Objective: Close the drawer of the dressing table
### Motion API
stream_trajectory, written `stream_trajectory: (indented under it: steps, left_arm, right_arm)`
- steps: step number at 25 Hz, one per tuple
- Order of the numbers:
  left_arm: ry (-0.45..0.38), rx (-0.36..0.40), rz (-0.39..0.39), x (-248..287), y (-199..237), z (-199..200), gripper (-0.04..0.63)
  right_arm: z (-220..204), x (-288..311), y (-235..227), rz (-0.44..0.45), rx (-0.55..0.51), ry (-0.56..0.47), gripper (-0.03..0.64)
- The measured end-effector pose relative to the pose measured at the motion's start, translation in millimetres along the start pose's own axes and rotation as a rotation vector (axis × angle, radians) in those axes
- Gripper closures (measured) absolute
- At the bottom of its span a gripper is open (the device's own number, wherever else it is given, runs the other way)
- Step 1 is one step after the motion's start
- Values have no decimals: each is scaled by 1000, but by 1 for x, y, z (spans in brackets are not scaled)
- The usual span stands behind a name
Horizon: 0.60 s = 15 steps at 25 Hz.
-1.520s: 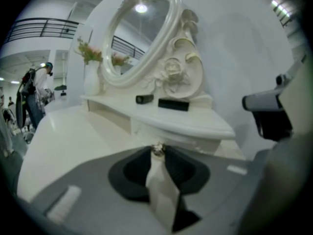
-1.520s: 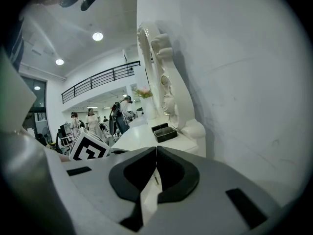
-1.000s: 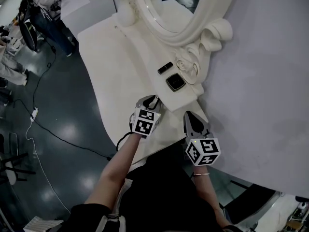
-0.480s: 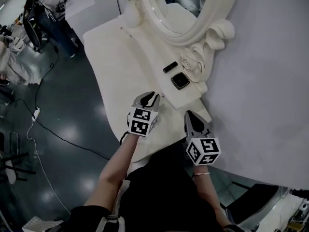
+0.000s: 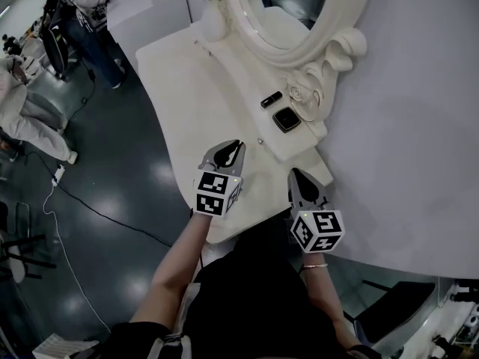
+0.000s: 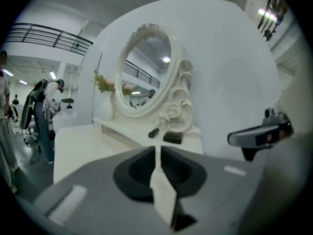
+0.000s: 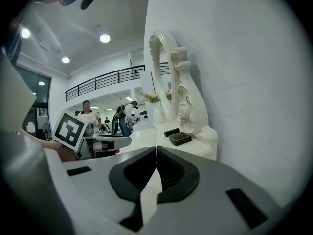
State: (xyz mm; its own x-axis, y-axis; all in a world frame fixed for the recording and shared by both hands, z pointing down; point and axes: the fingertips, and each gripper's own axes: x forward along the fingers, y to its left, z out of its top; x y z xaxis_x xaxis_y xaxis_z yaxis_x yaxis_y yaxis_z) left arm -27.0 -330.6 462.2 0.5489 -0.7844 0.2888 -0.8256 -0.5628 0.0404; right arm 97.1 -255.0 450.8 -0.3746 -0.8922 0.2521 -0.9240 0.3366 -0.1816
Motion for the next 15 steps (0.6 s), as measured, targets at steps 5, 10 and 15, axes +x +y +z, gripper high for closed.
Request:
stream_trajectory:
  steps: [5,10,15]
  left_arm:
    - [-21,1,11,-25,3,2,578]
    - [-34,-5,28,-46,9,-1,589]
    - [-46,-23,43,-63,13,-4,589]
  right_arm:
    - [2,-5,13,7,-13,-11,612]
    - [3,-8,24,14,-27,-20,612]
    - [2,-13,33,22,-44,-23,612]
